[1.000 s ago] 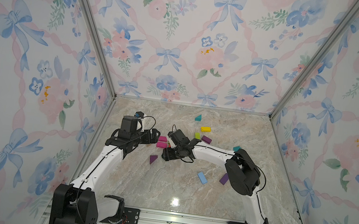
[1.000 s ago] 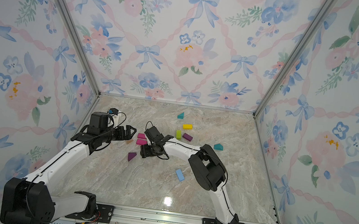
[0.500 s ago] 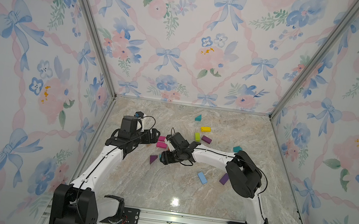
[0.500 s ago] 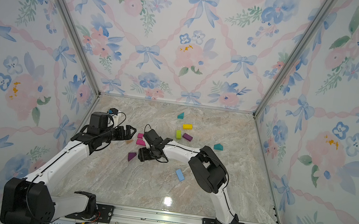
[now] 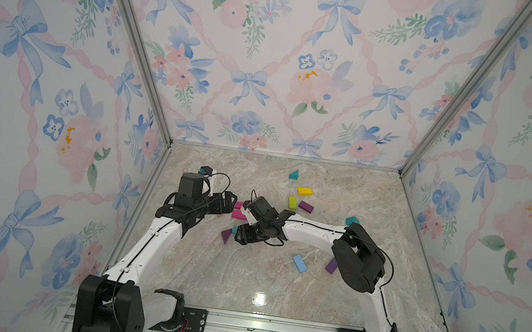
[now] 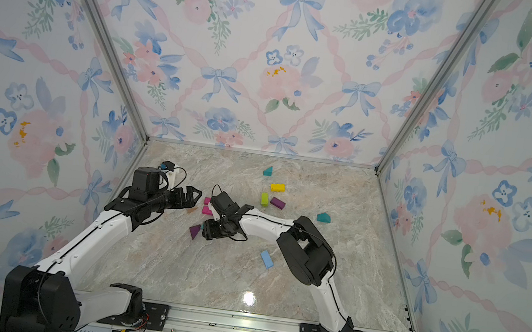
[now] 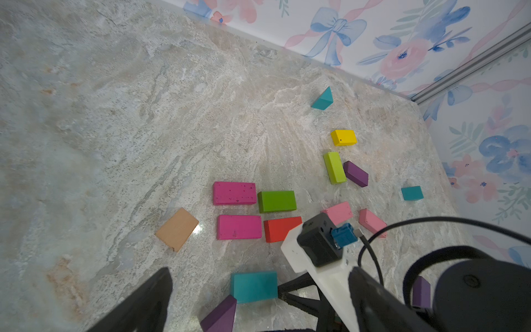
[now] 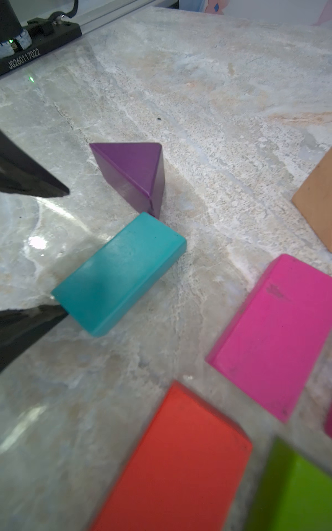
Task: Assemble a piece of candy with building blocks
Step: Assemble the building block at the center of the board.
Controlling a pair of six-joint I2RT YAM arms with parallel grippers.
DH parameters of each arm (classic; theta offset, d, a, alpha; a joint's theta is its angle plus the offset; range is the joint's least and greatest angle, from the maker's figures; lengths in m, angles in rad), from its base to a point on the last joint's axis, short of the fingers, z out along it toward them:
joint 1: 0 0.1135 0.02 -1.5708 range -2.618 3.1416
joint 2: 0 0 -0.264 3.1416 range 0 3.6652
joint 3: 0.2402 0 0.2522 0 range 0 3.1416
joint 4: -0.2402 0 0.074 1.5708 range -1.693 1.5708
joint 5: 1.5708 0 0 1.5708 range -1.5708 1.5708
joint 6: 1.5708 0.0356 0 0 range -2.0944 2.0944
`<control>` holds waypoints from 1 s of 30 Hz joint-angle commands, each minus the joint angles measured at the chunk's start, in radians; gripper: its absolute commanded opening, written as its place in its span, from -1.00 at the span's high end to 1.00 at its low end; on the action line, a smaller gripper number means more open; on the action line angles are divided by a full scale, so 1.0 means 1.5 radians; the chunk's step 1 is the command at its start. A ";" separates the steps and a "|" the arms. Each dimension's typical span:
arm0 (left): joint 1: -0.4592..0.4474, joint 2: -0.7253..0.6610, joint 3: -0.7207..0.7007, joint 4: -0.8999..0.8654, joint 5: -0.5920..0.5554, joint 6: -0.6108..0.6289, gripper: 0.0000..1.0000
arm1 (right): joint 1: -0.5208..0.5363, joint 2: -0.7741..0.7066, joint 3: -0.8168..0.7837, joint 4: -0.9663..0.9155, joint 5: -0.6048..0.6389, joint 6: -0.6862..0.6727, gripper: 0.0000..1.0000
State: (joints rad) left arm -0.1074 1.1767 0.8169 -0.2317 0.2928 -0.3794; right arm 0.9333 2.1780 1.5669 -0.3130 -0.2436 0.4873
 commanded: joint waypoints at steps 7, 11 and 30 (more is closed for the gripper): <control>0.008 -0.006 -0.006 0.006 -0.004 -0.008 -0.96 | 0.002 0.065 0.057 -0.096 0.032 -0.029 0.02; 0.008 -0.003 -0.005 0.006 -0.003 -0.008 -0.96 | -0.003 0.072 0.063 -0.099 0.036 -0.029 0.16; 0.034 0.051 0.004 0.033 -0.030 -0.023 -0.96 | 0.036 -0.016 0.023 -0.087 0.005 -0.022 -0.34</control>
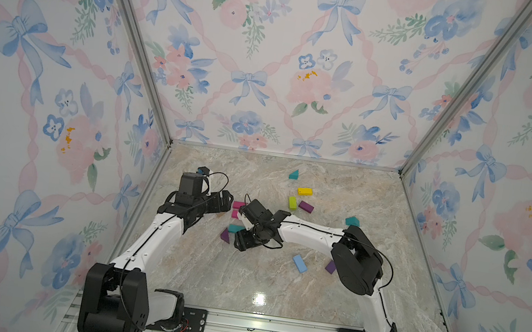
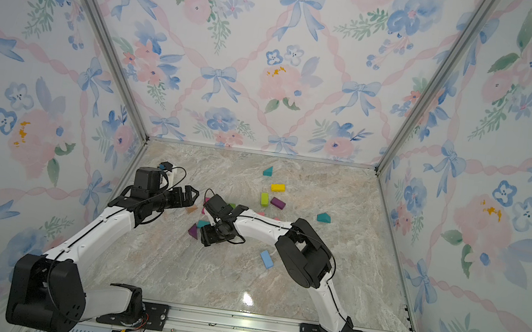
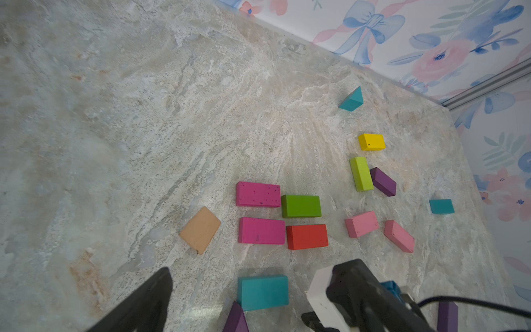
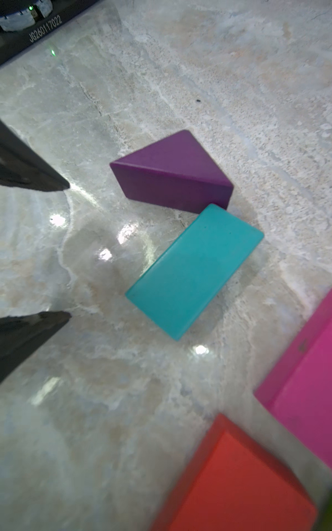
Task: Assemble a piece of candy with building blocks
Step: Assemble the building block at the center of the board.
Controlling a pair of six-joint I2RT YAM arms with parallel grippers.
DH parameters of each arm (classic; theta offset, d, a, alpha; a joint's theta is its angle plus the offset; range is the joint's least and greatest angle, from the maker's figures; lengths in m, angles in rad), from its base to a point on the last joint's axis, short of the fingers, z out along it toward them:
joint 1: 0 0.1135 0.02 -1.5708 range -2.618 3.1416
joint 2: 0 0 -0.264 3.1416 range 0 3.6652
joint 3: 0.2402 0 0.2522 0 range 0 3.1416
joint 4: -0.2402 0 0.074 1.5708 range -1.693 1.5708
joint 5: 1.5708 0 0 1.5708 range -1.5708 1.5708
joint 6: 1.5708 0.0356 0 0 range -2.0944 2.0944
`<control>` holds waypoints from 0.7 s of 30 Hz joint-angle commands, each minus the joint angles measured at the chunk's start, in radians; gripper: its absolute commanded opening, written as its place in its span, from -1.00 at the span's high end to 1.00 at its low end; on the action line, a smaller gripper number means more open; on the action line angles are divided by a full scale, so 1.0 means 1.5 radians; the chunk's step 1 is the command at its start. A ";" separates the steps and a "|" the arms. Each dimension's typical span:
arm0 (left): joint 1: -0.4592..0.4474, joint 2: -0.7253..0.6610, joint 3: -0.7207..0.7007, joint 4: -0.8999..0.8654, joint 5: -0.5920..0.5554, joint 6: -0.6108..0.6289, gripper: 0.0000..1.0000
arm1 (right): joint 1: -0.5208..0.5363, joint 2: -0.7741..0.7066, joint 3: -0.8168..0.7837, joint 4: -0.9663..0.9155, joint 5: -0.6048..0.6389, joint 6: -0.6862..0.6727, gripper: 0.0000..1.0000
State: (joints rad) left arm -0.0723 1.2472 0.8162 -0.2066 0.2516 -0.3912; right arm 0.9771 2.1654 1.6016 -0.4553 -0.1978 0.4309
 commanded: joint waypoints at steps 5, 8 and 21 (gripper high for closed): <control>0.040 0.008 0.006 0.023 0.006 -0.024 -0.96 | 0.008 0.019 0.026 0.050 -0.071 0.036 -0.34; 0.057 0.012 0.012 0.026 0.014 -0.031 -0.96 | 0.008 0.035 0.040 0.070 -0.090 0.045 -0.34; 0.077 0.032 0.036 0.033 0.025 -0.043 -0.96 | -0.001 0.109 0.086 0.108 -0.122 0.066 -0.34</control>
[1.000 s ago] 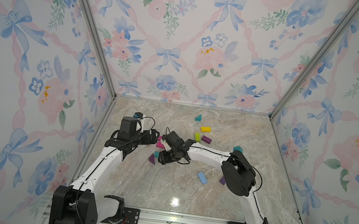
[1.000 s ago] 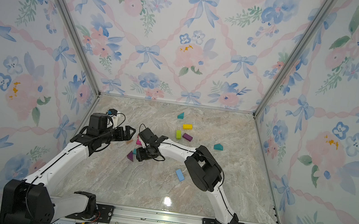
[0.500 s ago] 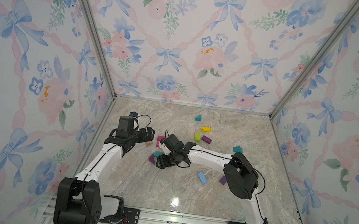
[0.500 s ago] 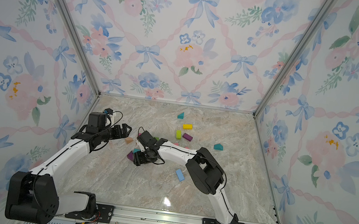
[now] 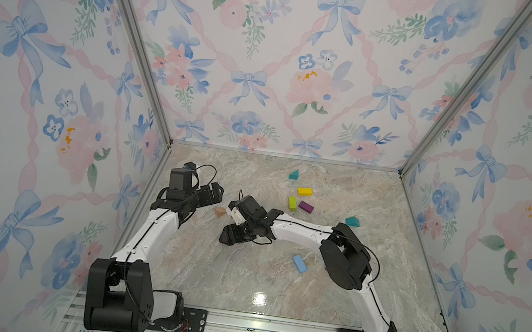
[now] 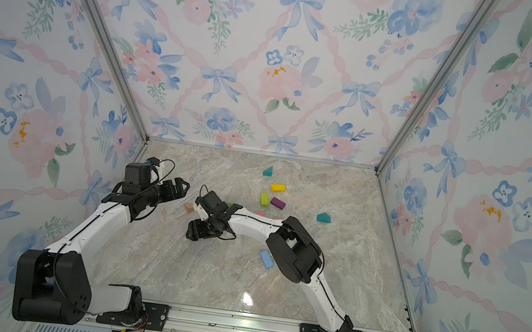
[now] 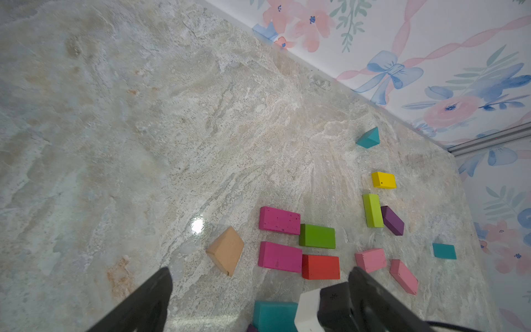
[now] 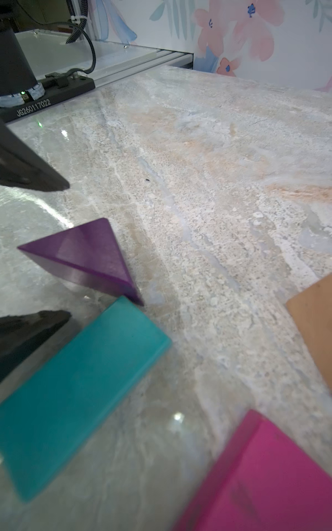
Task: Assemble a piece of candy with building blocks
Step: Assemble the building block at the center of the board.
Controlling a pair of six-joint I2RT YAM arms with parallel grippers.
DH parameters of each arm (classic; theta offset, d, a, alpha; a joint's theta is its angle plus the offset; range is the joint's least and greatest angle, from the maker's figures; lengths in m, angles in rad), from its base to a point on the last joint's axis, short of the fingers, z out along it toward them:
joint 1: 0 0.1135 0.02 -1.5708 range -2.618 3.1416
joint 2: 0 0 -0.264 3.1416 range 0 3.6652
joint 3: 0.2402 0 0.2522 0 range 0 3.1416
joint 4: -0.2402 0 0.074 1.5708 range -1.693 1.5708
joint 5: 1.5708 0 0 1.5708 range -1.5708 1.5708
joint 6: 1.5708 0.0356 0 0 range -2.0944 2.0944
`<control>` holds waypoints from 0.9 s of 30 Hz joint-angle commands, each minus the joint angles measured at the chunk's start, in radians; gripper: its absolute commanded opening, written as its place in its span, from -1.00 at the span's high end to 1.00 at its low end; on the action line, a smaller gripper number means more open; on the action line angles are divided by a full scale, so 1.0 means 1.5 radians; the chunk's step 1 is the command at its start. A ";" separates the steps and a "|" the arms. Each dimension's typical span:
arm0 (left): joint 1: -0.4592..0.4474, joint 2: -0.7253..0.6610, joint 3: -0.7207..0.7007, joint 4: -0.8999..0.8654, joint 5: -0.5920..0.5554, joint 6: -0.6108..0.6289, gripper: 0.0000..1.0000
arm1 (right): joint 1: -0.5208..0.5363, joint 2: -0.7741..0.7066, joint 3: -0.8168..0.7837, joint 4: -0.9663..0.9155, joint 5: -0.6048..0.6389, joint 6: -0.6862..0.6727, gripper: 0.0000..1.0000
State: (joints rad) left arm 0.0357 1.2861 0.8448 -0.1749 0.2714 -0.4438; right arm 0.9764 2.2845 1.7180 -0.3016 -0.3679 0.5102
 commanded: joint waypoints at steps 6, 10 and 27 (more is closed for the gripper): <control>0.007 0.006 0.015 0.011 0.011 -0.007 -0.96 | -0.010 0.038 0.004 0.018 0.000 0.017 -0.33; 0.007 0.010 0.017 0.012 0.011 -0.007 -0.96 | -0.019 0.039 -0.003 0.025 0.006 0.020 -0.33; 0.007 0.012 0.021 0.013 0.013 -0.008 -0.96 | -0.036 0.079 0.098 -0.076 0.015 -0.044 -0.31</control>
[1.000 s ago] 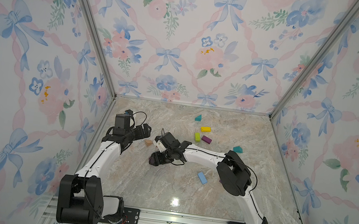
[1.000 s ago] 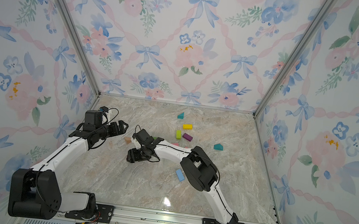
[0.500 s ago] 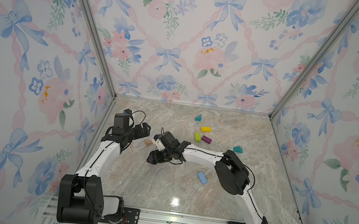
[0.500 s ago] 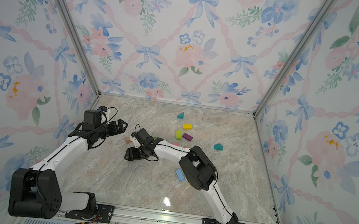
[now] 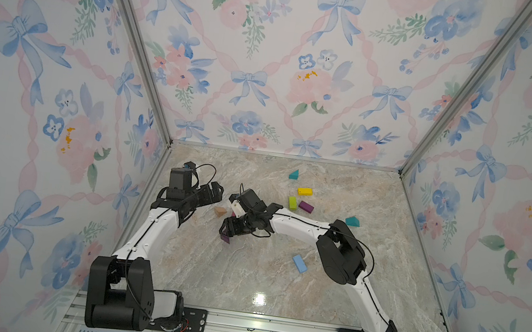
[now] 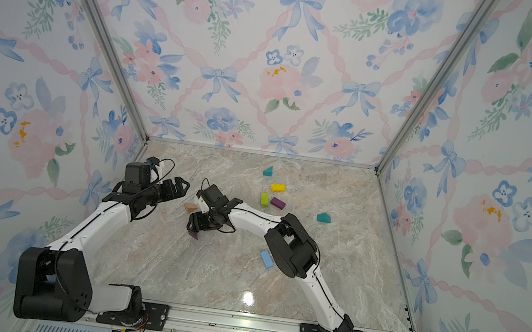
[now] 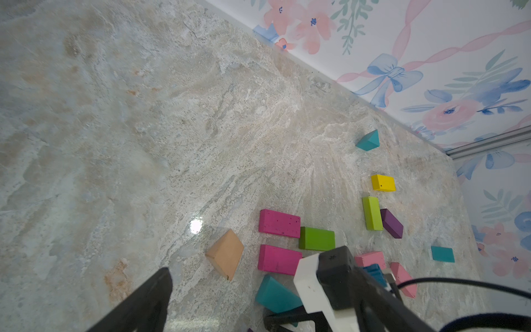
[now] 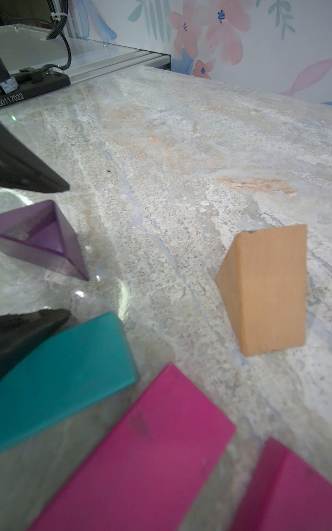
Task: Assemble a piece of candy with building blocks
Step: Assemble the building block at the center of the board.
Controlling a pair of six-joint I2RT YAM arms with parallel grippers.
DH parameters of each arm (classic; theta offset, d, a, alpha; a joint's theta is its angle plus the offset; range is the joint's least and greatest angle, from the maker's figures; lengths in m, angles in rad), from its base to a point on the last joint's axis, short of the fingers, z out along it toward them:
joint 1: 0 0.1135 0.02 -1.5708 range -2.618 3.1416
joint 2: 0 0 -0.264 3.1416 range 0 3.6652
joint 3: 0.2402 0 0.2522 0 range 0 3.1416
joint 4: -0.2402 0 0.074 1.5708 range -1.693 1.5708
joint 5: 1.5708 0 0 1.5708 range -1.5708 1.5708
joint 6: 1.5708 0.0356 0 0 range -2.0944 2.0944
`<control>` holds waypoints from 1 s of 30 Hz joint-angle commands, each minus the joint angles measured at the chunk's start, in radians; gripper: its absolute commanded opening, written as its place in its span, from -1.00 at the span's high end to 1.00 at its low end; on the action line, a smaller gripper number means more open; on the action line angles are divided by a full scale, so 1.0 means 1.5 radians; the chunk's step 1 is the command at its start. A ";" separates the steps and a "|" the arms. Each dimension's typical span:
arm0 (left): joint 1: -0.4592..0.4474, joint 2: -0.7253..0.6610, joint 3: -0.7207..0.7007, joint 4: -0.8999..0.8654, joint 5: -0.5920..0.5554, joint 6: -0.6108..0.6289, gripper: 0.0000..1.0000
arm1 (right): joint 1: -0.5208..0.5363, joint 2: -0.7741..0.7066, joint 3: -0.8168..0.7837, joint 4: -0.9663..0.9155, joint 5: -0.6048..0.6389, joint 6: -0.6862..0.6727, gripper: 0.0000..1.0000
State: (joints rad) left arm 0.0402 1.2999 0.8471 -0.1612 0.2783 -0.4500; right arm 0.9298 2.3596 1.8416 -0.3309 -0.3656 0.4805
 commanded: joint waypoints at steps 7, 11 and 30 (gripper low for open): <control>0.004 0.003 0.019 0.004 0.010 -0.002 -0.96 | -0.001 -0.003 -0.012 -0.084 0.017 -0.054 -0.30; 0.003 0.004 0.021 0.004 0.012 -0.003 -0.96 | -0.001 -0.033 -0.062 -0.076 0.033 -0.053 -0.30; -0.003 0.001 0.024 0.004 0.015 -0.001 -0.96 | -0.012 0.009 0.053 -0.179 0.097 -0.100 -0.30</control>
State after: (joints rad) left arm 0.0402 1.2999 0.8604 -0.1608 0.2886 -0.4500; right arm 0.9222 2.3344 1.8839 -0.5156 -0.2539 0.3653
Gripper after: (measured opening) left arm 0.980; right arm 0.648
